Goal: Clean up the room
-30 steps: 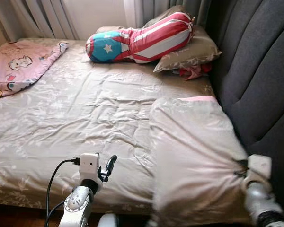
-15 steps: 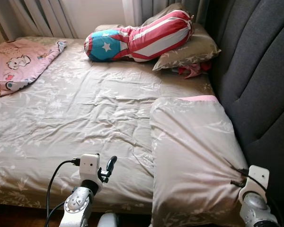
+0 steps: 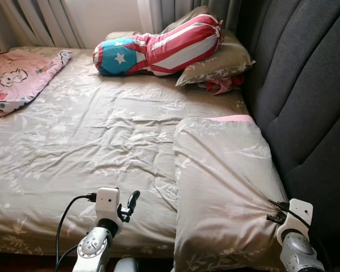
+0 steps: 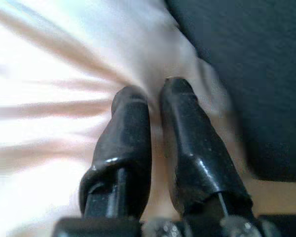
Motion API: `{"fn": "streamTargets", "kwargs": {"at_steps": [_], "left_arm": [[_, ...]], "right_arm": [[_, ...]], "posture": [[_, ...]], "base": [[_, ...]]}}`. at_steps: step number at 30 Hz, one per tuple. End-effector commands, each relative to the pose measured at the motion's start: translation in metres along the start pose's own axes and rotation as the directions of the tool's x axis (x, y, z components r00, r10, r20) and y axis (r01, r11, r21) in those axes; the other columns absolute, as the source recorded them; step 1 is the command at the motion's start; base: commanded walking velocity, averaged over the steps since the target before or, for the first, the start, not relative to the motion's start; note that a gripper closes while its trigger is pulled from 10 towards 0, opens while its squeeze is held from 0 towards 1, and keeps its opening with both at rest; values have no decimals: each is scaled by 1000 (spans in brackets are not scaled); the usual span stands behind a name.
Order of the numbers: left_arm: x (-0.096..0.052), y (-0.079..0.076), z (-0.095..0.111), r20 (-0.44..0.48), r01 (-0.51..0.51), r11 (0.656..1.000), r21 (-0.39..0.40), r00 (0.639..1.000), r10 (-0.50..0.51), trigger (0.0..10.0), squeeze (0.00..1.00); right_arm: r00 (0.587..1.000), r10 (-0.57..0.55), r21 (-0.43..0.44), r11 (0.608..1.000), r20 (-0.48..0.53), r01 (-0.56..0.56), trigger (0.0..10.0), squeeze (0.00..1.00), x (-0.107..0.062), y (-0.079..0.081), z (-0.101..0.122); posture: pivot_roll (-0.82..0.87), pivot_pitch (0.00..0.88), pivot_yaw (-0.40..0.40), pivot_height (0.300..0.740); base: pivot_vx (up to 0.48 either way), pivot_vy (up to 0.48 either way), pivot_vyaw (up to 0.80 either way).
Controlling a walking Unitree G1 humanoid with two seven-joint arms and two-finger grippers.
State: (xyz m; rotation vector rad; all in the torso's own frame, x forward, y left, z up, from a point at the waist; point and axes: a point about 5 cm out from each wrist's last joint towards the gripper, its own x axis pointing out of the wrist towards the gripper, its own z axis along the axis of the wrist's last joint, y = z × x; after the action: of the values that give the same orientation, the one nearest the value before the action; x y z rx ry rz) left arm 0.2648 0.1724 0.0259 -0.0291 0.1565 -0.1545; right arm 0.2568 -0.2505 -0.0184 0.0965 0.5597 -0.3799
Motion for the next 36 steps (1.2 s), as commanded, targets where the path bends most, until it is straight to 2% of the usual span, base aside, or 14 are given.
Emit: {"fn": "streamTargets", "kwargs": {"at_steps": [1,2,4,9,10,11,13,19,22,25,29,34,36], "left_arm": [[-3,1,-6,-17,-5,1000,1,1000,5,10000,0],[-2,1,-6,-19,-6,1000,-1,1000,6,10000,0],[-2,1,-7,-23,-16,1000,-16,1000,16,10000,0],[-2,3,-12,-42,-42,998,-53,998,40,10000,0],[-3,6,-18,-69,-60,996,-66,996,56,10000,0],[-3,6,-18,-69,-60,996,-66,996,56,10000,0],[-9,11,-34,-148,-85,994,-64,986,75,10000,0],[-19,16,-52,-237,-119,990,-71,966,99,10000,0],[-22,17,-60,-287,-116,992,-59,953,94,10000,0],[-22,18,-64,-317,-125,990,-60,943,100,10000,0],[-23,18,-71,-374,-130,990,-60,922,98,10000,0],[-26,17,-78,-433,-138,989,-52,895,102,10000,0],[-28,17,-81,-462,-136,990,-44,881,100,10000,0]], "right_arm": [[999,34,14,999,30,-35,10000,514,0,5,4],[998,52,19,998,45,-53,10000,0,0,8,4],[989,122,7,992,86,-123,10000,0,-3,17,3],[984,168,46,984,61,-171,10000,0,-9,23,-12],[982,185,50,981,32,-186,10000,0,-12,26,-22],[982,185,50,981,32,-186,10000,0,-12,26,-22],[976,215,43,976,-22,-214,10000,0,-19,33,-40],[966,252,58,967,-61,-248,10000,0,-25,48,-54],[957,275,24,961,-89,-274,10000,0,-28,54,-59],[951,293,24,956,-96,-292,10000,0,-29,58,-61],[945,297,-1,954,-139,-300,10000,0,-32,59,-69],[945,245,-23,966,-219,-256,10000,0,-36,49,-82],[943,224,-2,973,-245,-231,10000,0,-39,44,-89]], "posture": [[12,0,-49,662],[12,0,-50,662],[15,0,-51,662],[18,0,-56,662],[18,0,-58,667],[18,0,-58,667],[26,0,-57,687],[22,0,-44,722],[20,0,-43,740],[14,0,-41,740],[14,0,-42,740],[13,0,-44,740],[-3,0,-31,740]], "base": [[0,0,0],[0,0,0],[0,0,0],[0,0,0],[0,0,0],[0,0,0],[0,0,0],[0,0,0],[0,0,0],[0,0,0],[0,0,0],[0,0,0],[0,0,0]]}}
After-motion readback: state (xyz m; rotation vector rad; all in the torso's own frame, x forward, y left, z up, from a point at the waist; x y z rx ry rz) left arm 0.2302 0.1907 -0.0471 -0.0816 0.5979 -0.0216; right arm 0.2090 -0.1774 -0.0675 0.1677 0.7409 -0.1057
